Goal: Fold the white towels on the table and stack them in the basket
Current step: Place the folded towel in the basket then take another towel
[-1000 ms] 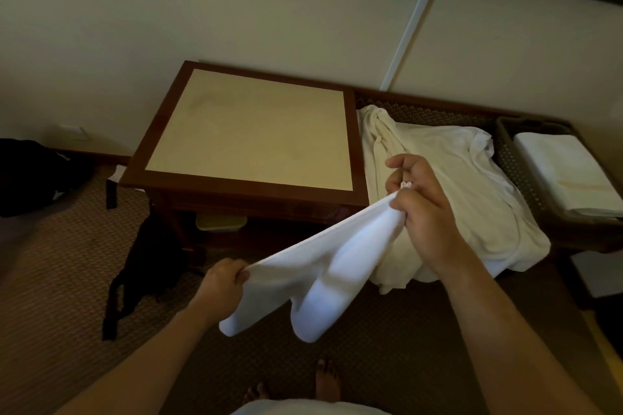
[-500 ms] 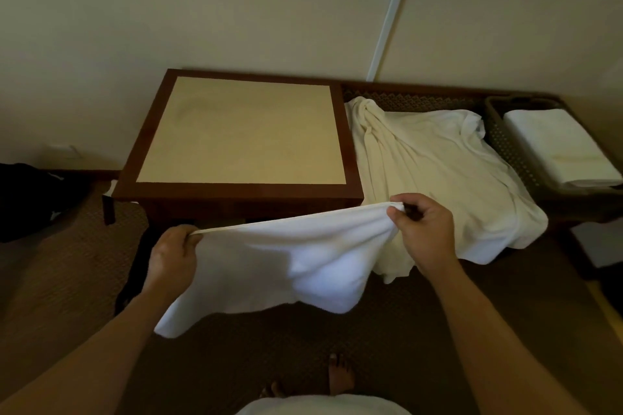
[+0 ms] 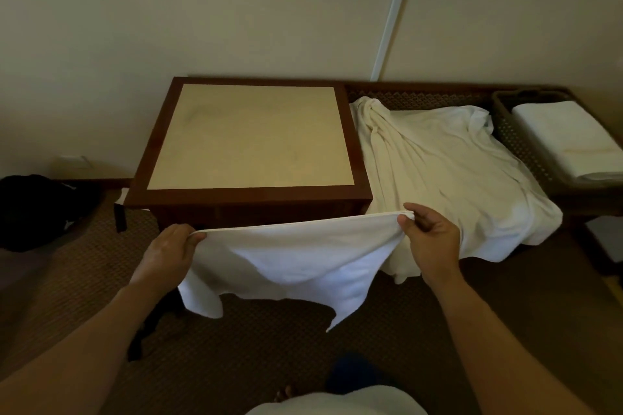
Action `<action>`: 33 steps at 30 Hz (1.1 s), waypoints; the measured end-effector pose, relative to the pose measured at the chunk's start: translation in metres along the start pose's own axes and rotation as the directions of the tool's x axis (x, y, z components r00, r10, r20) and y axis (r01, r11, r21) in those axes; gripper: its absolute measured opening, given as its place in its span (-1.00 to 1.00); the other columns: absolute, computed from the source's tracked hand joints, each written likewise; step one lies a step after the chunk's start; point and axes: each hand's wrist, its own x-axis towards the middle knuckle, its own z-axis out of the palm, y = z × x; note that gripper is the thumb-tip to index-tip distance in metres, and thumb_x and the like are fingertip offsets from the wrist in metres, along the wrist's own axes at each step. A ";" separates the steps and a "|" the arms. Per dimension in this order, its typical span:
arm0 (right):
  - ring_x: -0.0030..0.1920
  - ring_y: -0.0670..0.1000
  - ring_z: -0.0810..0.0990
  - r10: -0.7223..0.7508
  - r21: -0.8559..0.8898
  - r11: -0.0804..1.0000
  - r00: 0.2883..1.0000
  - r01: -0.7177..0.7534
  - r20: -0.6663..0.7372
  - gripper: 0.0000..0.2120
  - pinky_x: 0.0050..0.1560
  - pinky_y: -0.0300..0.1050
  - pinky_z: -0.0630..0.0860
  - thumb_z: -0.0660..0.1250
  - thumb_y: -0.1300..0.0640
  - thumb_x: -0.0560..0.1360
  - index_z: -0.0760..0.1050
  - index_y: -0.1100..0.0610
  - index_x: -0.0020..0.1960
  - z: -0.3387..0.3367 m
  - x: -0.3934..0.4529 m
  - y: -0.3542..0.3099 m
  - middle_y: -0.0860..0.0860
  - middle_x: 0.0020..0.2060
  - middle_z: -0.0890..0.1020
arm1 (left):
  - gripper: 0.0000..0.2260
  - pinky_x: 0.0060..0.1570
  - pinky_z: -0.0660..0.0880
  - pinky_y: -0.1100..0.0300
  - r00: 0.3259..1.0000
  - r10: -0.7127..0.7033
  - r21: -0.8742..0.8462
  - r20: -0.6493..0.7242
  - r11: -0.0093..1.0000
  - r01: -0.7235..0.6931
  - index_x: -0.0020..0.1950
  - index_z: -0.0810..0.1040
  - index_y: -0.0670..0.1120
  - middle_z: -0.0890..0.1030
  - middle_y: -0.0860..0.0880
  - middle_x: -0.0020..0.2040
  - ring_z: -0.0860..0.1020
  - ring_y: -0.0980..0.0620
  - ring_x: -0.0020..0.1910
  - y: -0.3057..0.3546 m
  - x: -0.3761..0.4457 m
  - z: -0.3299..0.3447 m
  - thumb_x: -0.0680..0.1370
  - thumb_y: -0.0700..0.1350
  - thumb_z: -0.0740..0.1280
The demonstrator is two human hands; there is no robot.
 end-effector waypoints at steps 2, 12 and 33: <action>-0.09 -0.33 0.63 0.015 0.004 1.000 0.999 -0.015 -0.050 -0.83 0.02 -0.44 0.51 0.43 0.29 0.55 0.63 0.09 0.10 0.002 -0.003 0.007 -0.16 -0.10 0.67 | -0.88 -0.23 0.40 0.22 0.994 0.089 -0.011 -0.070 0.996 -0.090 -0.07 0.56 -0.11 0.48 0.05 -0.20 0.44 0.15 -0.23 -0.001 -0.004 0.004 0.66 -0.17 0.31; -0.07 -0.22 0.52 0.022 -0.065 0.997 0.972 -0.038 -0.233 -0.91 -0.08 -0.45 0.38 0.23 0.16 0.68 0.44 0.14 0.17 0.025 0.022 0.015 -0.12 -0.10 0.54 | -0.57 -0.43 0.42 0.27 0.923 0.382 0.279 -0.040 0.892 -0.357 -0.24 0.51 0.06 0.43 0.17 -0.34 0.43 0.20 -0.40 0.003 0.052 -0.014 0.64 0.28 0.11; -0.15 0.02 0.52 0.128 -0.115 0.983 0.980 -0.146 -0.153 -0.92 -0.21 -0.17 0.36 0.33 0.16 0.57 0.56 0.16 -0.06 0.221 0.455 0.008 0.01 -0.20 0.58 | -0.24 -0.10 0.53 0.00 0.982 0.085 0.476 0.168 0.865 -0.156 -0.30 0.53 0.07 0.57 0.10 -0.23 0.55 -0.03 -0.17 0.033 0.526 -0.035 0.34 0.67 -0.12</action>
